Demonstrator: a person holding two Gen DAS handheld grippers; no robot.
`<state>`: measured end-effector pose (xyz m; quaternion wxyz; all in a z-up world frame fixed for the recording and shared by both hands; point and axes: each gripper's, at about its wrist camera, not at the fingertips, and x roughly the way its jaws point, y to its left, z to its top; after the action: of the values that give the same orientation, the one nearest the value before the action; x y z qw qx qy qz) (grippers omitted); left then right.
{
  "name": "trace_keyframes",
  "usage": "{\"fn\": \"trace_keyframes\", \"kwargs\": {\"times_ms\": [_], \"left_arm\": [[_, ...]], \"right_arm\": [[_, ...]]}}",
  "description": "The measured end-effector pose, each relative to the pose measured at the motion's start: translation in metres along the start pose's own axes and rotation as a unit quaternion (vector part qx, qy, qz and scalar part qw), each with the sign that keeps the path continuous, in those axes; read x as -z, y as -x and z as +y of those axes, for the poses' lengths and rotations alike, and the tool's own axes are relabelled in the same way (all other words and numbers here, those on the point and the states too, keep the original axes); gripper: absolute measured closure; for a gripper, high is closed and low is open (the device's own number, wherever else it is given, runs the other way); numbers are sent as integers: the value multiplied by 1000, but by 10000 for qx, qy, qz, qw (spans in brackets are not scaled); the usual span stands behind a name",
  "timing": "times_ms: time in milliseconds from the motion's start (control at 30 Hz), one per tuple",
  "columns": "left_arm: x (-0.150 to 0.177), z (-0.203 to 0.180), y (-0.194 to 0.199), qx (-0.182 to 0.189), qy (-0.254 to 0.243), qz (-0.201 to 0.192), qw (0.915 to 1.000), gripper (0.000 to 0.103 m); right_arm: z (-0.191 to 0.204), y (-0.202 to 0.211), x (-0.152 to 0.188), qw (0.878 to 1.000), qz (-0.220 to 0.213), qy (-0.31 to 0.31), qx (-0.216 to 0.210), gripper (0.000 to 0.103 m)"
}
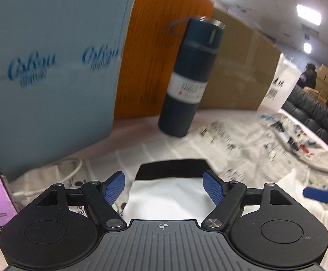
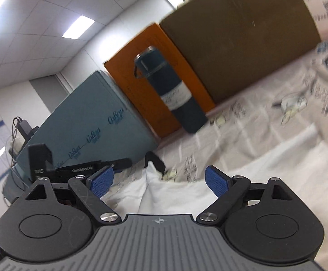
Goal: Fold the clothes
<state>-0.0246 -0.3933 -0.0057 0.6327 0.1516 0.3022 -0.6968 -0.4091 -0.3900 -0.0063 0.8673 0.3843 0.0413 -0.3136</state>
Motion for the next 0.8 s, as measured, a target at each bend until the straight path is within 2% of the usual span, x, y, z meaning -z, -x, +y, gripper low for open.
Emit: {"fn": "trace_keyframes", "kwargs": {"times_ms": [67,233,400,467,533,567,600,700,800], "left_arm": [[1,4,-12,-42,23,160,9999,25],[3,7,-40,-57,79,469,9989,26],[-3,-3,-59,-306,-147,499,9982,25],[-1,-10,-62,-367,-360,432,9977,27],[2,-15,-62,-325,-573,344,9972,83],[2,-16,-59,-263,-600,264,9975,87],[2,-16,-54,-265,-609,159,9977,96],[2,-16,-28,-142,-520,-326,9980,96],[5,-24,10,68,-549,-845,9949,96]], "right_arm": [[-10,-11,2,9995,136,-248,-119,15],[-18,-11,4,9987,175,-471,-41,15],[-23,-10,5,9980,171,-615,3,15],[-26,-9,6,9976,169,-672,21,15],[-28,-8,6,9972,167,-730,39,15],[-29,-8,6,9970,167,-758,47,15],[-30,-8,6,9968,166,-785,53,15],[-32,-7,7,9964,177,-832,22,15],[-34,-7,7,9957,172,-904,-28,15]]}}
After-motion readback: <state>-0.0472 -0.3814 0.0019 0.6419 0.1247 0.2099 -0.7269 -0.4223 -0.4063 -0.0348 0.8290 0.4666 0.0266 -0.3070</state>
